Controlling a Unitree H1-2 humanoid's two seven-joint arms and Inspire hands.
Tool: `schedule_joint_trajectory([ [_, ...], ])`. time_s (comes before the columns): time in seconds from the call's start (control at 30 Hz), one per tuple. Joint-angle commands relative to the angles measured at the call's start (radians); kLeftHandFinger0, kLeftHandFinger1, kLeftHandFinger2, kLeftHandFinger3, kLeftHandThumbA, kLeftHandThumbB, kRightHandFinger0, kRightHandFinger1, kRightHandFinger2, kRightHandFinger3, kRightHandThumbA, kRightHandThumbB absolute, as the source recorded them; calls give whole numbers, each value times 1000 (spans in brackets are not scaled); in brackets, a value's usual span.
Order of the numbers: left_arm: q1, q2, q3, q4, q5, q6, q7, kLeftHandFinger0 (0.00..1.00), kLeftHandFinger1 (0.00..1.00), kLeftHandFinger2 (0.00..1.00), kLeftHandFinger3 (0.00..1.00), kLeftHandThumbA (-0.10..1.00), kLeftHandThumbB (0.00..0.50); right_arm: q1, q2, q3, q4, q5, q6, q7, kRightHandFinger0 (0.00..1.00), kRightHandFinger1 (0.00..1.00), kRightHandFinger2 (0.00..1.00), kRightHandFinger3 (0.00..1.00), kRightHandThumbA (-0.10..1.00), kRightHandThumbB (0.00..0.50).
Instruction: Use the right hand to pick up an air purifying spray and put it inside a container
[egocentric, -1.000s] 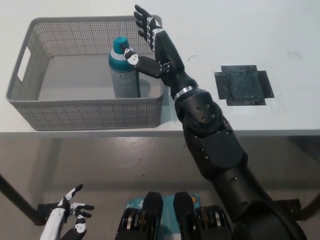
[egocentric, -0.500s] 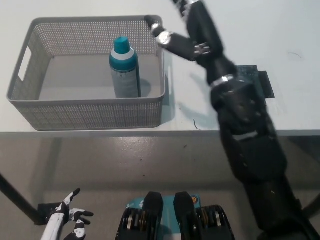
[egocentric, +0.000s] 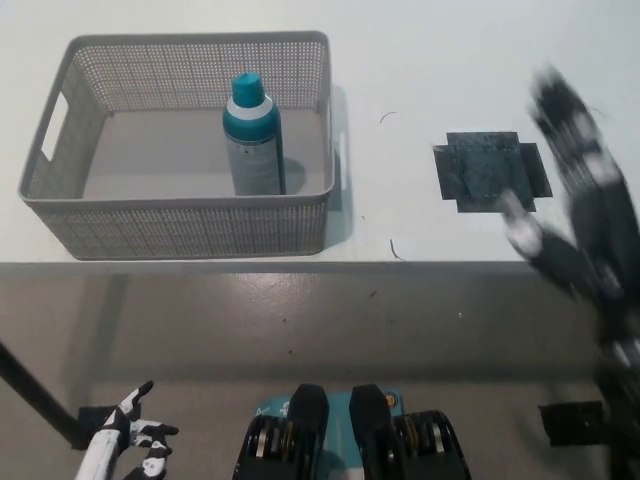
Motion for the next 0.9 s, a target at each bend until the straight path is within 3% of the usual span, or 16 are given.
schedule_joint_trajectory([
  [0.0, 10, 8, 34, -7, -58, -108, 23, 794, 509, 567, 942, 452, 414, 199, -81, -51, 55, 0, -248, 28, 1000, 1000, 1000, 1000, 641, 454],
  [0.13, 9, 2, 43, -3, -74, -124, 15, 803, 536, 582, 956, 545, 423, 290, -104, -49, 202, 6, -315, 30, 1000, 1000, 1000, 1000, 612, 449],
  [0.23, 13, -7, 48, -6, -88, -115, 15, 819, 584, 618, 973, 655, 493, 319, -113, -51, 310, 0, -351, 22, 1000, 1000, 1000, 1000, 614, 446],
  [0.37, 23, -15, 58, -33, -153, -78, -8, 948, 731, 759, 1000, 715, 500, 324, -115, -39, 439, -13, -364, 21, 1000, 1000, 1000, 1000, 636, 420],
  [0.4, 29, -21, 55, -43, -173, -79, -16, 1000, 825, 853, 1000, 724, 500, 328, -117, -37, 477, -17, -364, 20, 1000, 1000, 1000, 1000, 672, 429],
  [0.53, 42, -24, 55, -56, -189, -64, -23, 1000, 954, 957, 1000, 783, 500, 320, -109, -30, 536, -9, -364, 26, 1000, 1000, 1000, 1000, 698, 444],
  [0.63, 54, -25, 53, -78, -194, -43, -27, 1000, 983, 991, 1000, 845, 489, 318, -107, -26, 544, -5, -364, 32, 1000, 1000, 1000, 1000, 650, 408],
  [0.7, 60, -6, 64, -89, -202, -37, -32, 1000, 1000, 1000, 1000, 874, 500, 297, -88, -9, 571, -11, -364, 34, 1000, 1000, 1000, 1000, 679, 438],
  [0.87, 80, -7, 60, -104, -196, -40, -35, 1000, 1000, 1000, 1000, 873, 499, 292, -91, 15, 561, -31, -364, 35, 1000, 1000, 1000, 1000, 695, 439],
])
